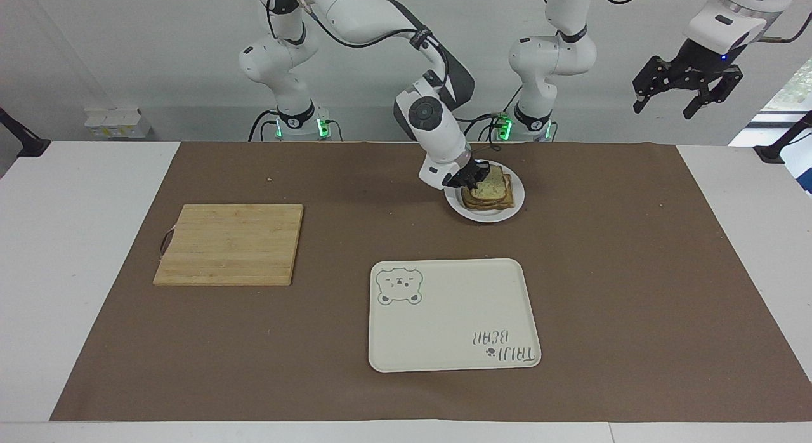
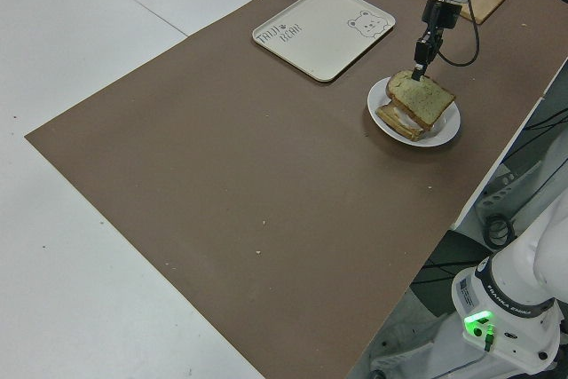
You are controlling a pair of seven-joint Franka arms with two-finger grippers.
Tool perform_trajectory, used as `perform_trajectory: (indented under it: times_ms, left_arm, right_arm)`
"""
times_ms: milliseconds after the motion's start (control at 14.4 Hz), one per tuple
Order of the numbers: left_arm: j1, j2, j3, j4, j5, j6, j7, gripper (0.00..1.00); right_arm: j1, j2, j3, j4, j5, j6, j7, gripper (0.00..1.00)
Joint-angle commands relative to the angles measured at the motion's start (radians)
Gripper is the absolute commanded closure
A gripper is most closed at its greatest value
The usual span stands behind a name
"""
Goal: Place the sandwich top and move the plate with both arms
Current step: 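Lower the bread onto the egg toast and open the right gripper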
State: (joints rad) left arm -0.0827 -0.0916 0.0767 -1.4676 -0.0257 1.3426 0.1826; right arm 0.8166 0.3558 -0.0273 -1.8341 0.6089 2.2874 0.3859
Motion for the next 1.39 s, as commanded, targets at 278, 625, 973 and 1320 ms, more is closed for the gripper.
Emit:
perform_trajectory:
  times_ms: [278,625,973,1320]
  left_arm:
    - [0.011,-0.022,-0.005,-0.025,-0.01,0.01,-0.006,0.0]
    - [0.014,-0.023,-0.002,-0.025,-0.008,-0.005,-0.011,0.0]
    - [0.001,-0.023,-0.009,-0.022,-0.008,-0.016,0.003,0.0]
    - [-0.003,-0.03,-0.017,-0.034,-0.042,0.0,0.003,0.0]
  right_arm:
    - [0.013,0.023,0.006,-0.016,0.02,0.073,-0.025,1.0]
    - [0.012,0.011,0.006,-0.051,0.014,0.073,-0.045,0.93]
    - [0.009,0.017,0.004,-0.036,-0.006,0.075,-0.106,0.0]
    - [0.0,0.011,-0.008,-0.016,-0.095,0.079,-0.101,0.0]
